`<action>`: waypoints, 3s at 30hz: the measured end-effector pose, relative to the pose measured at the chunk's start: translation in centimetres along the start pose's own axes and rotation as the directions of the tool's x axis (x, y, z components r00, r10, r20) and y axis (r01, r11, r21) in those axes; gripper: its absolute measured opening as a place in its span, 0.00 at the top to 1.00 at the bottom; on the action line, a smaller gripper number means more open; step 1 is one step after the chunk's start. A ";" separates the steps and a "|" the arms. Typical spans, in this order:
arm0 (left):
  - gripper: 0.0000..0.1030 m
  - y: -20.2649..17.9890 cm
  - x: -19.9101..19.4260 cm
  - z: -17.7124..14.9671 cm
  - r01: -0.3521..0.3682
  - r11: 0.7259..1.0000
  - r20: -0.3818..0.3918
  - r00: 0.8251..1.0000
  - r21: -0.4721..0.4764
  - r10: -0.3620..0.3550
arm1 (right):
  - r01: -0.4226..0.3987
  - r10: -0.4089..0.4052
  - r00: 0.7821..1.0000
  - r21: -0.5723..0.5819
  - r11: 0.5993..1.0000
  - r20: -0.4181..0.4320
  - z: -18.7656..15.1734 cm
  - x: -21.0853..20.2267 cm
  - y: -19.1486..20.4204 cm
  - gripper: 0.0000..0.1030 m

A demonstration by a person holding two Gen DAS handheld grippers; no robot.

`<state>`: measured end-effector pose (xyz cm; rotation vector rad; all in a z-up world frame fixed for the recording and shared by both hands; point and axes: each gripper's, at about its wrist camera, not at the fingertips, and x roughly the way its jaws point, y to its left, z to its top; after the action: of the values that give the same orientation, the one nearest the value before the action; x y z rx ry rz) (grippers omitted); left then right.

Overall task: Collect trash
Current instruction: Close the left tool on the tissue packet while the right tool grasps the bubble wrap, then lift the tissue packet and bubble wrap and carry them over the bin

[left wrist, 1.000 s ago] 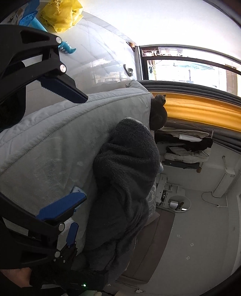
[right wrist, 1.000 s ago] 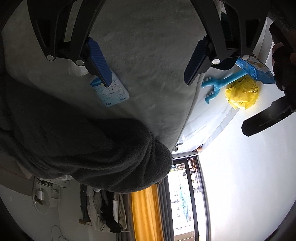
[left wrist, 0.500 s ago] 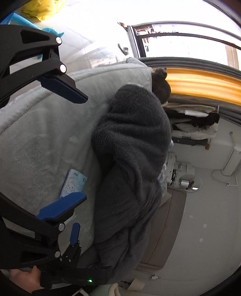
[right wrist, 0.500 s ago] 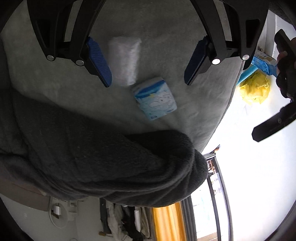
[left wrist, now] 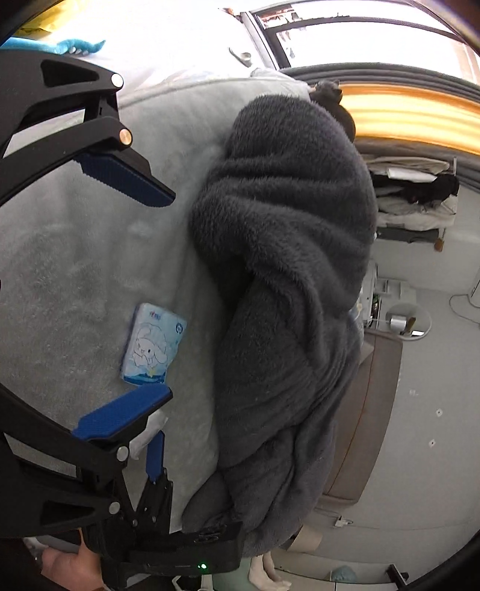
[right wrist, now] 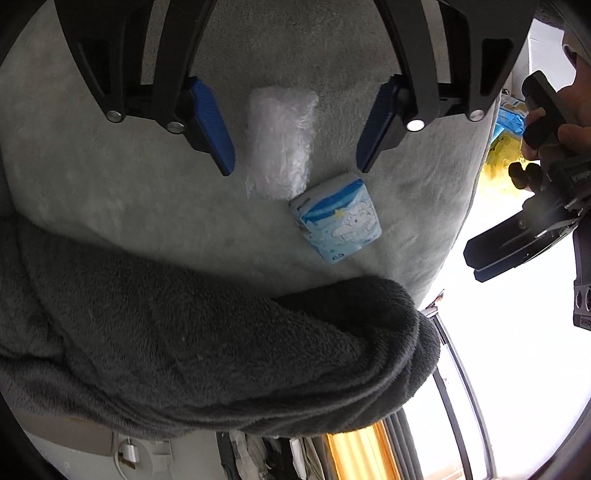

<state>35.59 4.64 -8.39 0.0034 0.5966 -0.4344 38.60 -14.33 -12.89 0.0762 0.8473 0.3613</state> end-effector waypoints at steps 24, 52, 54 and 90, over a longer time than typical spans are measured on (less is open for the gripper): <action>0.05 -3.3 7.9 -0.2 0.093 0.992 -0.152 0.985 0.087 -0.079 | -0.089 0.091 0.995 0.084 0.993 -0.030 -0.3 -0.6 -3.0 0.65; 0.24 -7.6 12.3 -1.4 0.092 0.979 -0.265 0.963 0.181 -0.041 | -0.064 0.058 0.997 0.159 0.985 0.043 -0.4 -5.0 -8.1 0.65; 0.25 -8.0 12.1 -1.3 0.078 0.976 -0.256 0.966 0.202 -0.024 | -0.059 0.052 0.997 0.163 0.985 0.049 -0.3 -5.2 -8.2 0.65; 0.26 -9.7 -7.8 -8.0 -0.217 0.976 -0.097 0.971 0.021 0.218 | 0.037 -0.066 0.981 0.158 0.987 0.180 -5.2 -14.5 -0.2 0.65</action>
<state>21.63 -0.11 -9.56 0.0998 0.6837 -0.2250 25.96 -19.90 -5.96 0.2277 0.6908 0.2352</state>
